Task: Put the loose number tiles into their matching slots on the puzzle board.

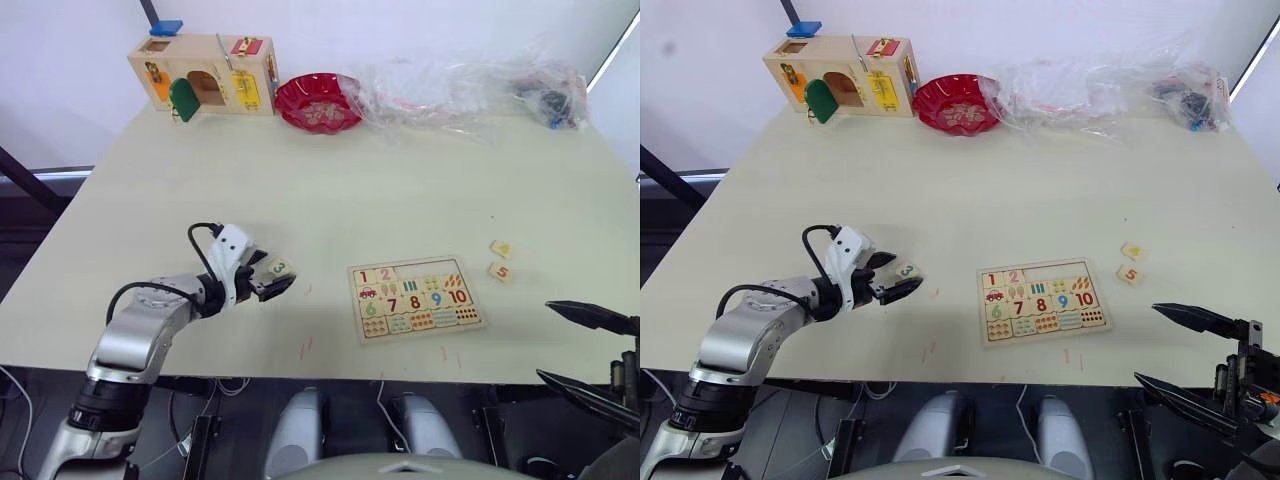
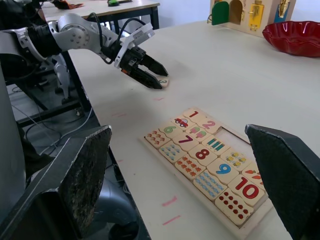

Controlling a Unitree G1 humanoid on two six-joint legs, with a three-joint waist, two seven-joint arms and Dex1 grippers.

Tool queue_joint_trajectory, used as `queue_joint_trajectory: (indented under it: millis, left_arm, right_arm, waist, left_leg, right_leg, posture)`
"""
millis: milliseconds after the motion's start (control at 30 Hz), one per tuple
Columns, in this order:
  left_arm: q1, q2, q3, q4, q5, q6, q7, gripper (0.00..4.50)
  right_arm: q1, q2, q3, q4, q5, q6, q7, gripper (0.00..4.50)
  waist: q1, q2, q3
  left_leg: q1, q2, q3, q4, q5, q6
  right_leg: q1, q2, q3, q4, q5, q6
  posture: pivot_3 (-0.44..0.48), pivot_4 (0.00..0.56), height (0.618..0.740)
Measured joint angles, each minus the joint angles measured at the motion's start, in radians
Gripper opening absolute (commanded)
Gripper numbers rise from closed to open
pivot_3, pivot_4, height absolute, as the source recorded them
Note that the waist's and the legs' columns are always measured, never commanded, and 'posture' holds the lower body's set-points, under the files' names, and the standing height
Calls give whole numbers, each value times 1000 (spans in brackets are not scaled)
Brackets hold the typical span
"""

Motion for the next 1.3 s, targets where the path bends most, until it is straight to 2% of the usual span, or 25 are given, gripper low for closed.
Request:
queue_joint_trajectory:
  millis: [267,500,767,967,1067,1200,1300]
  left_arm:
    - [-19,6,-11,0,11,28,0,4454]
    - [-3,25,-1,-6,21,25,0,1500]
    - [64,34,27,-98,-1,64,2,1493]
    - [81,-11,61,-233,-92,249,53,1493]
    - [46,-65,65,-300,-118,375,139,1493]
    - [-65,-221,89,-390,-115,636,325,1493]
    - [-105,-278,89,-442,-98,775,409,1493]
  right_arm:
    - [-6,6,0,0,-17,-7,-1,4500]
    - [-15,6,1,2,-26,-8,-1,4500]
    - [-27,4,2,6,-28,-7,1,4500]
    - [-54,-24,2,33,-28,-1,7,4500]
    - [-71,-42,3,42,-27,3,11,4500]
    - [-106,-74,13,65,-21,25,28,4500]
    - [-128,-100,14,82,-17,43,37,4500]
  waist:
    - [0,0,0]
    - [-1,1,0]
    - [-1,1,-1]
    - [0,0,0]
    - [2,0,0]
    - [0,-1,1]
    - [-3,-2,1]
  left_leg:
    - [0,0,0,0,0,0]
    - [0,0,0,0,0,0]
    - [0,0,0,-1,0,0]
    - [-1,0,0,0,0,0]
    - [-1,-1,-1,0,0,0]
    - [-1,-2,-2,0,0,0]
    - [-1,-3,-3,0,0,0]
  right_leg:
    - [0,0,0,0,0,0]
    - [0,-2,0,0,0,0]
    - [0,-8,0,0,0,0]
    - [0,-8,-1,0,0,0]
    - [0,-7,-2,0,0,0]
    - [1,-1,-2,0,0,1]
    - [1,1,-1,0,2,5]
  posture:
    - [0,150,740]
    - [0,150,740]
    - [0,150,740]
    - [0,150,740]
    - [0,150,740]
    - [0,150,740]
    - [0,150,740]
